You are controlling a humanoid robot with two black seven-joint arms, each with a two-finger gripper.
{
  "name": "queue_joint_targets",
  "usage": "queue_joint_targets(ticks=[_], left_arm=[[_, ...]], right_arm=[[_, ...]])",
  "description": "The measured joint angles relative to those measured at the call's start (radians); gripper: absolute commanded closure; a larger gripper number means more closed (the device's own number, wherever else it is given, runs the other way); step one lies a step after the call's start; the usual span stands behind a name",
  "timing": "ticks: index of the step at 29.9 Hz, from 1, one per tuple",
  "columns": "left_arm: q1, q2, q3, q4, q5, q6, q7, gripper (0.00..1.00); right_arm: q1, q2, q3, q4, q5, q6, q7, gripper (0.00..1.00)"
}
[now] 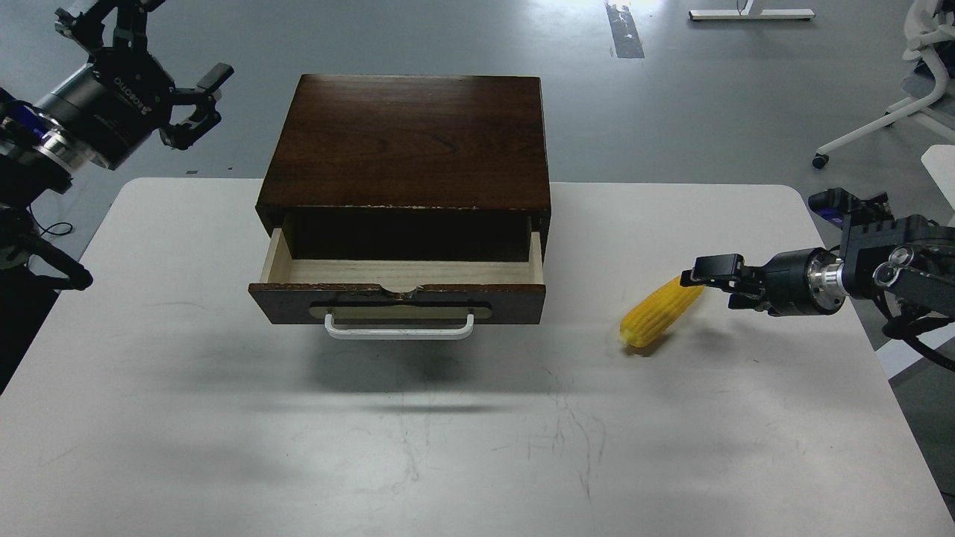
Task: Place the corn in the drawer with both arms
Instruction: 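Move the right gripper down to the yellow corn cob and grasp it, then lift the corn with the right gripper and carry it over the drawer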
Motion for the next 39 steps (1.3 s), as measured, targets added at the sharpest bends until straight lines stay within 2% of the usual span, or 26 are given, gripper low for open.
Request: queue_joint_targets(ticks=[15,18,19,20,21,22,23,24,39], left_arm=[[0.0,0.0,-0.004,0.003,0.0,0.0,0.0,0.01],[0.0,0.0,-0.005,0.003,0.0,0.0,0.0,0.01],[0.0,0.0,-0.005,0.003,0.0,0.0,0.0,0.01],[0.0,0.0,-0.005,0.003,0.0,0.0,0.0,0.01],[0.0,0.0,-0.005,0.004,0.0,0.0,0.0,0.01],[0.0,0.001,-0.005,0.004,0.0,0.0,0.0,0.01],[0.0,0.003,-0.005,0.004,0.0,0.0,0.0,0.01],[0.0,0.005,-0.006,0.004,0.0,0.0,0.0,0.01],[0.001,0.01,-0.007,0.004,0.001,0.0,0.0,0.01]], right_arm=[[-0.036,0.105,-0.003,-0.091,0.004,0.0,0.0,0.01],[-0.04,0.138,-0.015,-0.111,0.005,0.0,0.0,0.11],[-0.04,0.149,-0.019,-0.115,0.005,0.0,0.0,0.11],[-0.04,0.156,-0.021,-0.117,0.005,0.0,0.0,0.21],[-0.04,0.163,-0.023,-0.119,0.005,0.0,0.0,0.41],[-0.04,0.168,-0.025,-0.12,0.005,0.0,0.0,0.55],[-0.04,0.17,-0.026,-0.12,0.006,0.0,0.0,0.86],[-0.039,0.173,-0.027,-0.121,0.006,0.0,0.0,1.0],[0.021,0.149,-0.046,-0.075,0.007,0.0,0.0,1.0]])
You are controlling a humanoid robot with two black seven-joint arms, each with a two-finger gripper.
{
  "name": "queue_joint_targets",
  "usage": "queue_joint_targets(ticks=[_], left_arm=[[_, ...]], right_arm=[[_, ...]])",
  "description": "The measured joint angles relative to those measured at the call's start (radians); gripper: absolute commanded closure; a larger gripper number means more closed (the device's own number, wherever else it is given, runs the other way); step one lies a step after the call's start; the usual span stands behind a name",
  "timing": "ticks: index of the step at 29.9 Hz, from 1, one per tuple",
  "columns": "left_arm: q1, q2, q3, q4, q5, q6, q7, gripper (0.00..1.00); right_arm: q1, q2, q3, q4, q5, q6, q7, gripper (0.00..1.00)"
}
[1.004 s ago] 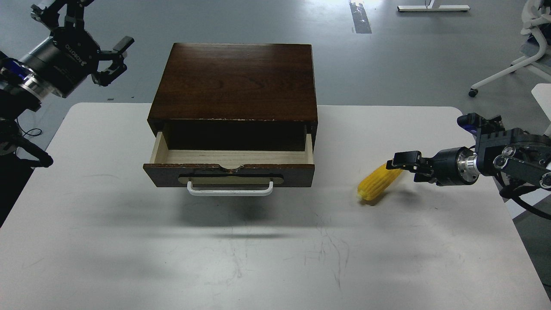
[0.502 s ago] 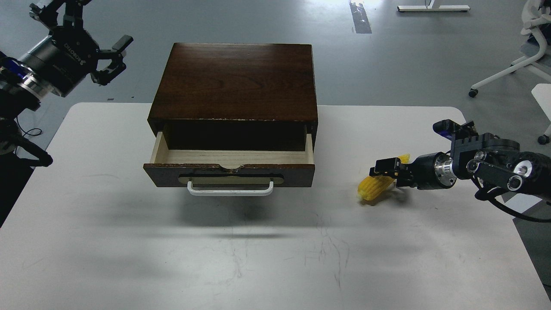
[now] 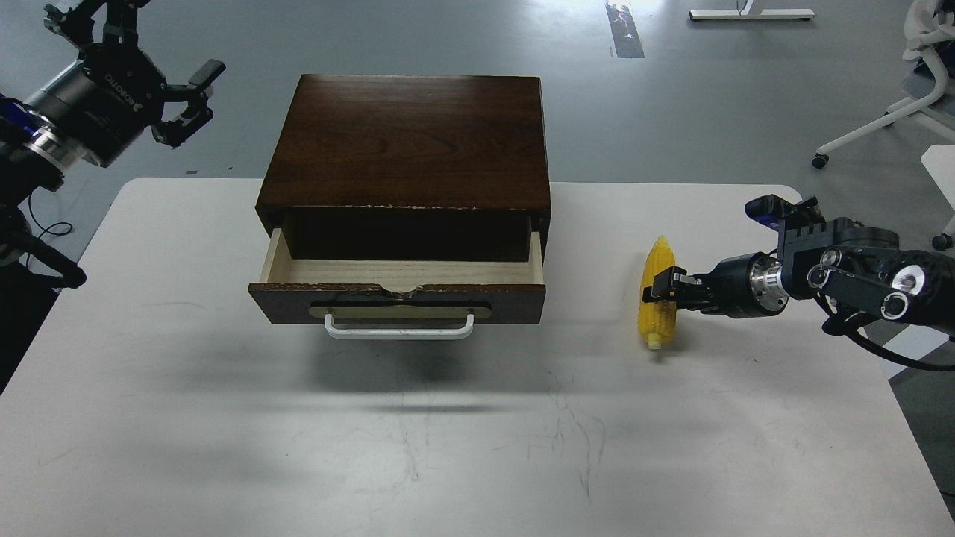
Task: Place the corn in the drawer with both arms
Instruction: 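Lift the corn with the right gripper and carry it over the drawer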
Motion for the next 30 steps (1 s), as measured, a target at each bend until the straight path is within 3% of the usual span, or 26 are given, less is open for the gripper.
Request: queue_joint_targets(ticks=[10,16,23,26,30], left_arm=[[-0.003,0.005,-0.011,0.0,0.0,0.0,0.0,0.01],[-0.005,0.006,-0.013,-0.001,0.0,0.0,0.0,0.01],[-0.006,0.007,-0.014,0.0,0.0,0.0,0.0,0.01],[-0.007,0.007,-0.014,0.0,0.0,0.0,0.0,0.01],[-0.007,0.009,-0.014,0.0,0.0,0.0,0.0,0.01]], right_arm=[[0.198,-0.044,-0.004,0.07,-0.02,0.0,0.007,1.0],[0.405,0.003,-0.025,0.116,-0.115,0.0,0.032,1.0],[0.576,0.104,-0.105,0.169,-0.296,-0.002,0.152,1.0],[0.632,0.149,-0.138,0.191,-0.395,-0.051,0.22,1.0],[0.693,0.198,-0.181,0.217,-0.525,-0.148,0.241,1.0]])
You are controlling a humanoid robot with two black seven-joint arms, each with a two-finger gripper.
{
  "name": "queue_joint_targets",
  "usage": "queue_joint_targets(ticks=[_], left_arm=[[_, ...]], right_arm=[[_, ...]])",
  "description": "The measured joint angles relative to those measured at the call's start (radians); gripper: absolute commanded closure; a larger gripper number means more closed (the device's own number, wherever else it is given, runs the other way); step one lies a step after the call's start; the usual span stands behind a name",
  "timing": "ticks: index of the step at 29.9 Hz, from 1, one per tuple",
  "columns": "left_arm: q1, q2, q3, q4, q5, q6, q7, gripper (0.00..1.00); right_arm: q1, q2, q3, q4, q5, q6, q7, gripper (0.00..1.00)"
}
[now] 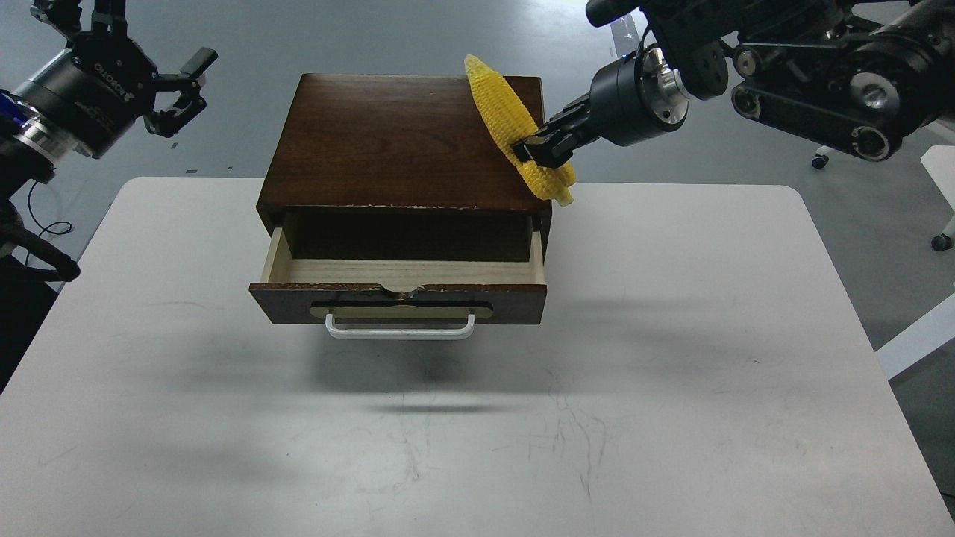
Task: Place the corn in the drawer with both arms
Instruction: 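Lift the corn with the right gripper and carry it over the drawer, then lower the corn into the open drawer and open the right gripper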
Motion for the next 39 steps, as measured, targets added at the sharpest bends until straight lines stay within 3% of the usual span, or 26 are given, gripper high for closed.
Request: queue_joint_targets(ticks=[9,13,21,39], left_arm=[[0.0,0.002,0.0,0.0,0.0,0.0,0.0,0.01],[0.0,0.023,0.0,-0.003,0.0,0.0,0.0,0.01],[0.0,0.038,0.0,-0.004,0.0,0.0,0.0,0.01],[0.003,0.049,0.0,-0.004,0.0,0.0,0.0,0.01]], right_arm=[[0.092,0.129,-0.089,0.043,-0.216,-0.257,0.002,1.0],[0.101,0.204,-0.106,0.043,-0.297,-0.31,0.002,1.0],[0.103,0.291,-0.133,0.041,-0.401,-0.335,0.002,1.0],[0.071,0.296,-0.168,0.085,-0.333,-0.334,0.001,1.0]])
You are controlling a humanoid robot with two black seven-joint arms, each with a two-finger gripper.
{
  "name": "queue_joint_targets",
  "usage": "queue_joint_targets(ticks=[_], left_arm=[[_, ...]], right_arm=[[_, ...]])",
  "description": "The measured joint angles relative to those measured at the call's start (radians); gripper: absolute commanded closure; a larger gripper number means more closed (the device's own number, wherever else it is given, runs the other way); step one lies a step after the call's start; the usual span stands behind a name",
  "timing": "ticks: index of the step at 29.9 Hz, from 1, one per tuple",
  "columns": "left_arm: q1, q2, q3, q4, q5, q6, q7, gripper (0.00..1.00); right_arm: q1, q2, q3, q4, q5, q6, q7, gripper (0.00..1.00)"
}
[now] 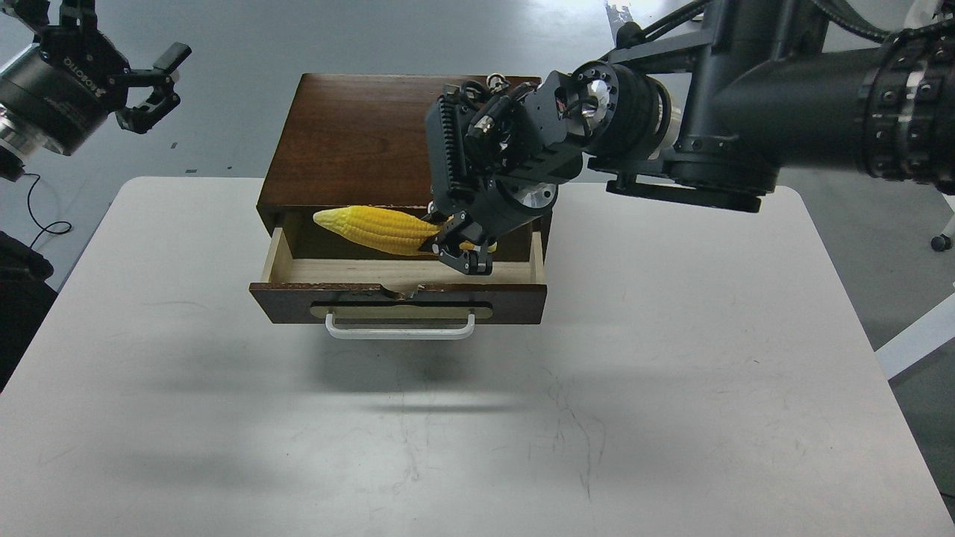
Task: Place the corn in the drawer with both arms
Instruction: 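Lower the corn into the open drawer and open the right gripper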
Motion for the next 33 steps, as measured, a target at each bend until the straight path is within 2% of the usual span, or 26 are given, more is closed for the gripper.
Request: queue_joint_targets(ticks=[7,13,14,19,24,33], left_arm=[[0.0,0.0,0.0,0.0,0.0,0.0,0.0,0.01],[0.0,0.002,0.0,0.0,0.0,0.0,0.0,0.01],[0.0,0.002,0.0,0.0,0.0,0.0,0.0,0.01],[0.0,0.0,-0.001,0.0,0.0,0.0,0.0,0.01],[0.0,0.0,-0.001,0.0,0.0,0.0,0.0,0.01],[0.0,0.008,-0.002,0.0,0.0,0.0,0.0,0.01]], right_arm=[[-0.008,0.0,-0.015,-0.002,0.001,0.002,0.0,1.0],[-0.018,0.0,-0.033,-0.01,0.001,0.003,0.0,0.83],[-0.019,0.0,-0.033,-0.01,0.001,0.003,0.0,0.83],[-0.021,0.0,-0.033,-0.01,0.002,0.003,0.0,0.61],[-0.021,0.0,-0.032,-0.009,0.003,0.002,0.0,0.48],[-0.021,0.0,-0.028,-0.008,0.004,0.002,0.0,0.41]])
